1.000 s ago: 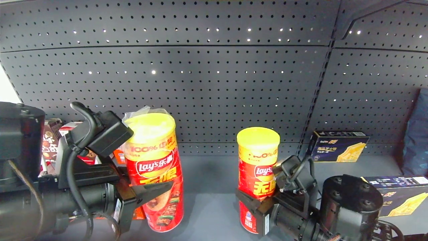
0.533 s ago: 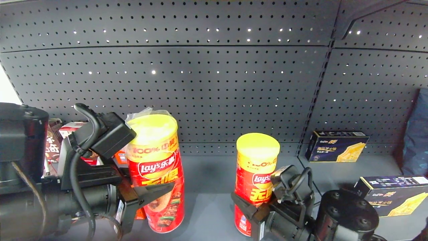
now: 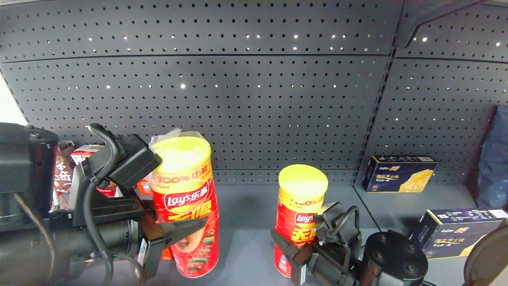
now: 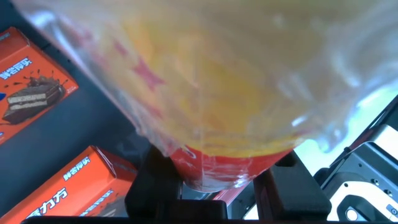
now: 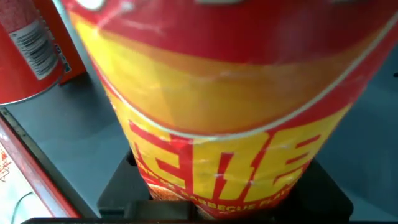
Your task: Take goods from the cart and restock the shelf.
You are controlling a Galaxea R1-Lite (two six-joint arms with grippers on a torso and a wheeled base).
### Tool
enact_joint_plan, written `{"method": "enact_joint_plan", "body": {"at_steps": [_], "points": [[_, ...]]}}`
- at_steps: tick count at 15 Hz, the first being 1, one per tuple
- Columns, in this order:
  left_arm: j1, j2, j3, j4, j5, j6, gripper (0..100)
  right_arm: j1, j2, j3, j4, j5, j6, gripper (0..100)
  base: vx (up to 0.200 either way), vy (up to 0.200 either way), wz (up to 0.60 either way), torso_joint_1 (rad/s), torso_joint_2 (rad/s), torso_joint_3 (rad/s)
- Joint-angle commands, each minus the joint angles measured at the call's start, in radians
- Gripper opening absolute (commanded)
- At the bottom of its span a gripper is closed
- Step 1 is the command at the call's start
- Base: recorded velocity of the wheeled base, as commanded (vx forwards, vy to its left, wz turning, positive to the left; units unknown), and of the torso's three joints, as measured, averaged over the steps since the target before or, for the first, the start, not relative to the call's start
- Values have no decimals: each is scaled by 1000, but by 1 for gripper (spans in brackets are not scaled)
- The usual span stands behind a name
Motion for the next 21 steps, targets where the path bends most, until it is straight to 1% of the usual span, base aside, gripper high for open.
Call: {"method": "enact_joint_plan", "body": {"at_steps": [1,2,3,9,14,16,17,18,19,21], "points": [[-2,1,1,0,0,0,0,-12,13,4,8,-1,-1,0,0,0,0,0,0,0],[0,1,2,0,0,0,0,-13,14,5,8,-3,-2,0,0,0,0,0,0,0],[-2,1,2,0,-1,0,0,-12,14,4,7,-3,-2,100,0,0,0,0,0,0],[-3,0,4,0,-1,0,0,-10,-46,30,-2,-5,-4,100,0,0,0,0,0,0],[-5,0,2,0,0,0,0,-15,-155,134,-2,-5,-2,100,0,0,0,0,0,0],[-18,-2,4,1,19,0,0,-13,-225,183,-2,-3,-7,100,0,0,0,0,0,0],[-18,-2,5,1,19,0,0,-13,-242,200,-2,-1,-10,100,0,0,0,0,0,0],[-31,-2,7,1,23,-2,0,-13,-296,266,-2,0,-16,100,0,0,0,0,0,0],[-34,0,7,1,28,-2,0,-15,-323,300,-2,2,-16,100,0,0,0,0,0,0],[-40,1,5,1,28,-2,0,-33,-351,329,-2,2,-16,100,0,0,0,0,0,0]]}}
